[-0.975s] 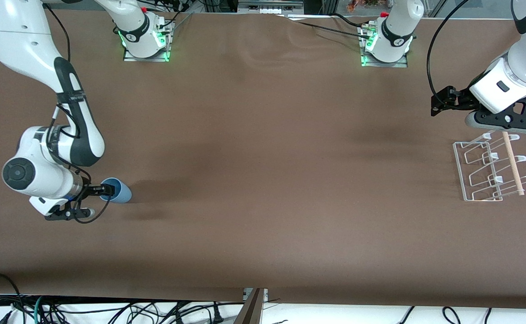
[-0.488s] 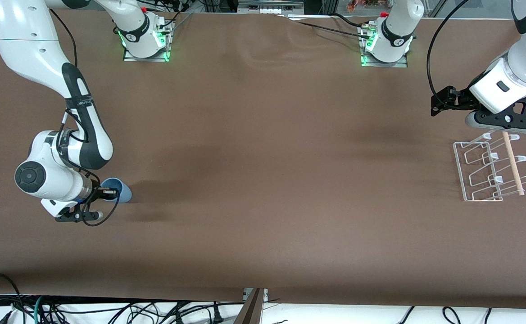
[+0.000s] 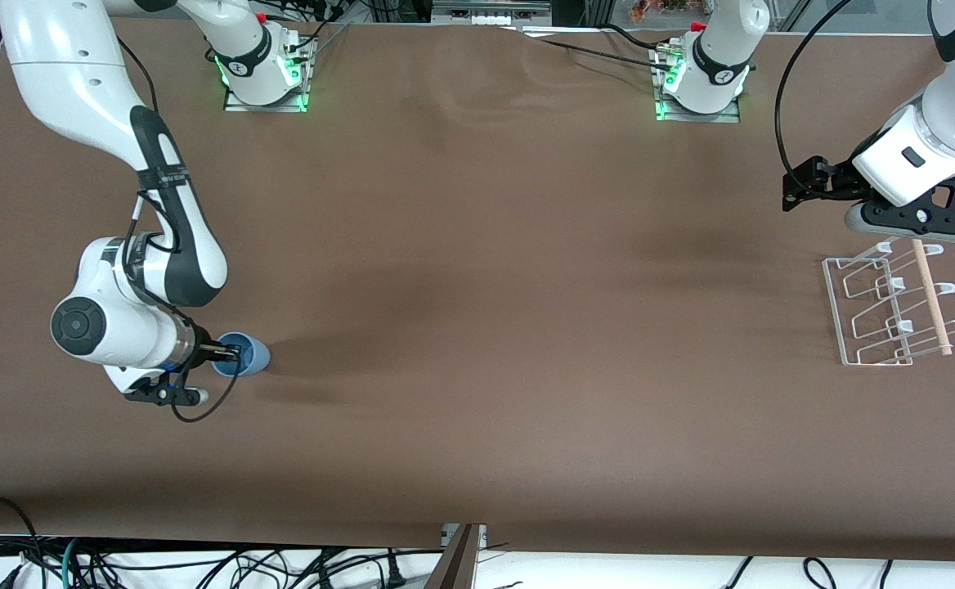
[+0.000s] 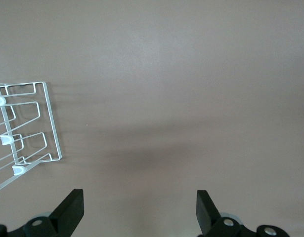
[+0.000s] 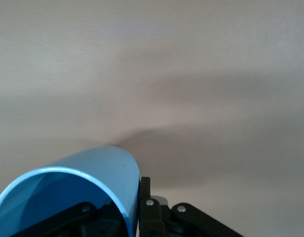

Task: Transfer cup to left arm and place on rack
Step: 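Lift the cup with the right gripper while the left gripper approaches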

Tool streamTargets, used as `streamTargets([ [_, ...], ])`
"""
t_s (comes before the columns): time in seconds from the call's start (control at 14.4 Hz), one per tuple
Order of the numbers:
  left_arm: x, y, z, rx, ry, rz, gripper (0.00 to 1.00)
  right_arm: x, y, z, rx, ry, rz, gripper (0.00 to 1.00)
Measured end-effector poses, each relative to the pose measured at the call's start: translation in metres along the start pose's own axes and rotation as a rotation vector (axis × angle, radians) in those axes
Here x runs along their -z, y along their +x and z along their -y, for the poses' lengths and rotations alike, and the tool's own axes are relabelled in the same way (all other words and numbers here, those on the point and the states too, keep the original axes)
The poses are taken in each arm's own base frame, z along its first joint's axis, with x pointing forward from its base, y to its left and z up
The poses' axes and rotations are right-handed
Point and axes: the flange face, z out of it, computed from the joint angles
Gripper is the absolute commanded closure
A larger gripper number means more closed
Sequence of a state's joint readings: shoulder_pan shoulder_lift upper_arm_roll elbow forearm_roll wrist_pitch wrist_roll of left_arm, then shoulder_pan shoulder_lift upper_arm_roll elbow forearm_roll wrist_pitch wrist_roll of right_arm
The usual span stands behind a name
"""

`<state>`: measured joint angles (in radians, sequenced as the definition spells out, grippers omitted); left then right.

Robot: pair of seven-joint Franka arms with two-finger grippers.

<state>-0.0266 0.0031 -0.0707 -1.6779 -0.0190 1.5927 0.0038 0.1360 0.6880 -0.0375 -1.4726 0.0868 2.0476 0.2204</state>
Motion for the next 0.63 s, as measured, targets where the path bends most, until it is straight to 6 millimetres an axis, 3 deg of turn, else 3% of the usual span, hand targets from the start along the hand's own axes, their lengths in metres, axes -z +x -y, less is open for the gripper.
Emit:
streamTargets([
  [0.28,0.0,0.0,0.0,0.0,0.0,0.0,0.0,0.073,-0.022,0.104,-0.228,0.187,0.076,1.0],
  [0.63,-0.011,0.004,-0.02,-0.003,-0.172,0.039,0.0,0.119,-0.075,0.23,-0.503,0.404,0.198,1.0],
])
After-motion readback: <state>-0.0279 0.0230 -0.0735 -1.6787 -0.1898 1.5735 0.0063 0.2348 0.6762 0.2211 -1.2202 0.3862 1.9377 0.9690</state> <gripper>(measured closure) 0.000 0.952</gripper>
